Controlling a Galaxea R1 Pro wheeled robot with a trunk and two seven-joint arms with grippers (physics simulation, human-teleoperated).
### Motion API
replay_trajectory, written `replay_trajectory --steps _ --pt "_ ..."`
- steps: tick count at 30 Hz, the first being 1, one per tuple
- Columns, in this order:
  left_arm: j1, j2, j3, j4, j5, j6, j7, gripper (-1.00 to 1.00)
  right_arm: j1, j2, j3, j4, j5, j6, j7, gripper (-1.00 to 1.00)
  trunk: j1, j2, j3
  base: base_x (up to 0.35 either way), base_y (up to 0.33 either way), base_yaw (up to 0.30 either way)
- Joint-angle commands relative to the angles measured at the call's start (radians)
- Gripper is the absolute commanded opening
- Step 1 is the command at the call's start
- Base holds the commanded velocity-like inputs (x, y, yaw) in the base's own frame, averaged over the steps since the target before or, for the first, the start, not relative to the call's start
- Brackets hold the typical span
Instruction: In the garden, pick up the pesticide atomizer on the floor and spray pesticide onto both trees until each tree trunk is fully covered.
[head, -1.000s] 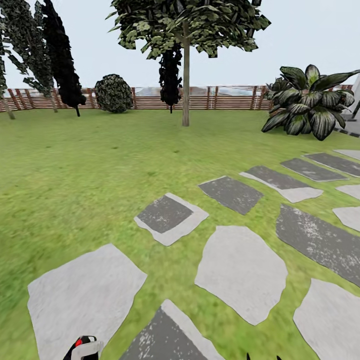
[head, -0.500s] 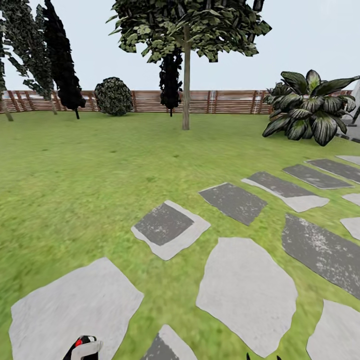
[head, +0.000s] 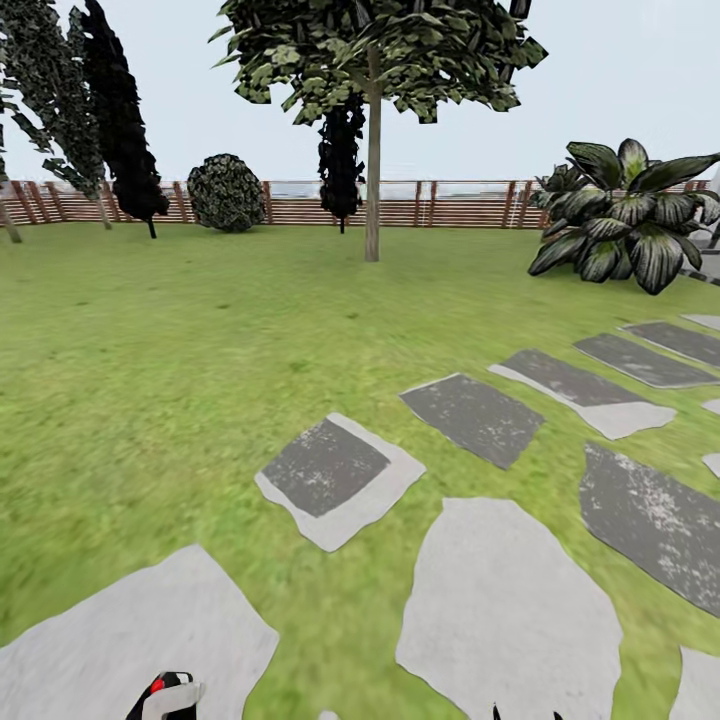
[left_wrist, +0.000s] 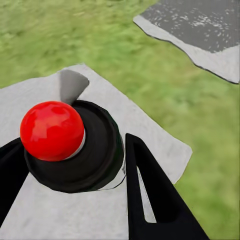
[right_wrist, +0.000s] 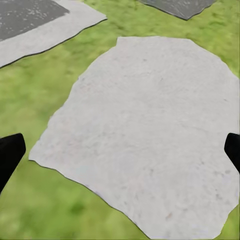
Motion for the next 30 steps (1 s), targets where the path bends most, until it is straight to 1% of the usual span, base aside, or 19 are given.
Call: replay_trajectory --steps 1,30 --pt "-0.001 0.000 0.000 0.001 -0.002 -0.003 0.004 -1.00 -0.001 0.000 -0.002 0.001 0.004 -0.003 -0.003 1.00 0.000 0.000 -0.001 0.339 0.000 0.000" --pt "-0.001 0.000 0.000 0.011 -0.002 -0.004 0.004 -1.00 0.000 0.000 -0.002 0.001 0.004 -0.003 -0.003 1.00 0.000 0.000 -0.001 0.339 0.000 0.000"
